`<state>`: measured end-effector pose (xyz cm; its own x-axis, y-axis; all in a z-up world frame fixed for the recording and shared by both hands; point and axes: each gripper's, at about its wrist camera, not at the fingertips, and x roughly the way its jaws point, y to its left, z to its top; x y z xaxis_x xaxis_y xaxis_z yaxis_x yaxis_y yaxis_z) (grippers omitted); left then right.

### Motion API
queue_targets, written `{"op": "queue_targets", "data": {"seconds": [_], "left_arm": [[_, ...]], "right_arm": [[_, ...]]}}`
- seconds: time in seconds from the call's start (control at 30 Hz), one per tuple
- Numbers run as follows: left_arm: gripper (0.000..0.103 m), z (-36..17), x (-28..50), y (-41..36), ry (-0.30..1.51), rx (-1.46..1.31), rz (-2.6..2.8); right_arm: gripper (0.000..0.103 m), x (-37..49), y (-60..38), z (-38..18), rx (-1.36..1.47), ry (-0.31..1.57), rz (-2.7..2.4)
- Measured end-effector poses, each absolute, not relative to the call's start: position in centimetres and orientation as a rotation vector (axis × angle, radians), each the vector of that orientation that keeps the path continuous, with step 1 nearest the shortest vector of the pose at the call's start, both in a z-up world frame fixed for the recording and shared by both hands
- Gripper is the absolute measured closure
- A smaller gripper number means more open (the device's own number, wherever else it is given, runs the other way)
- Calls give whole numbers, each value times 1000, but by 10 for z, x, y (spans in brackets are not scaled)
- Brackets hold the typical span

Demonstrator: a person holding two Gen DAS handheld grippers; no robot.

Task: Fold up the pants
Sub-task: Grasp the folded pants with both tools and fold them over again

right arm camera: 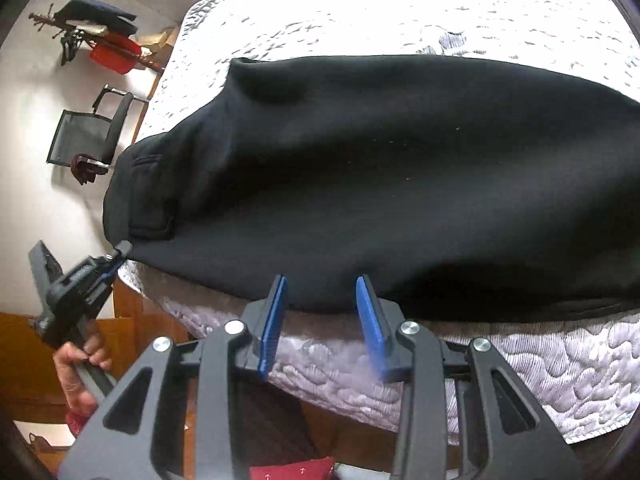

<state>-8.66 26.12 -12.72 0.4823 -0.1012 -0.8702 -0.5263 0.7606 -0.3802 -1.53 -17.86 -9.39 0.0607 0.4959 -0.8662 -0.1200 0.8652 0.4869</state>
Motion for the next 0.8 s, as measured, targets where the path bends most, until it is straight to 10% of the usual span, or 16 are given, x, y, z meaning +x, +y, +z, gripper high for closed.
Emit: {"op": "queue_targets", "data": {"seconds": [0.47, 0.8], "left_arm": [[87, -52, -75, 235, 928, -585, 192], [100, -138, 10, 221, 1126, -519, 149]], "right_arm": [[63, 20, -136, -55, 136, 1319, 612], [58, 84, -69, -120, 33, 1399, 560]]}}
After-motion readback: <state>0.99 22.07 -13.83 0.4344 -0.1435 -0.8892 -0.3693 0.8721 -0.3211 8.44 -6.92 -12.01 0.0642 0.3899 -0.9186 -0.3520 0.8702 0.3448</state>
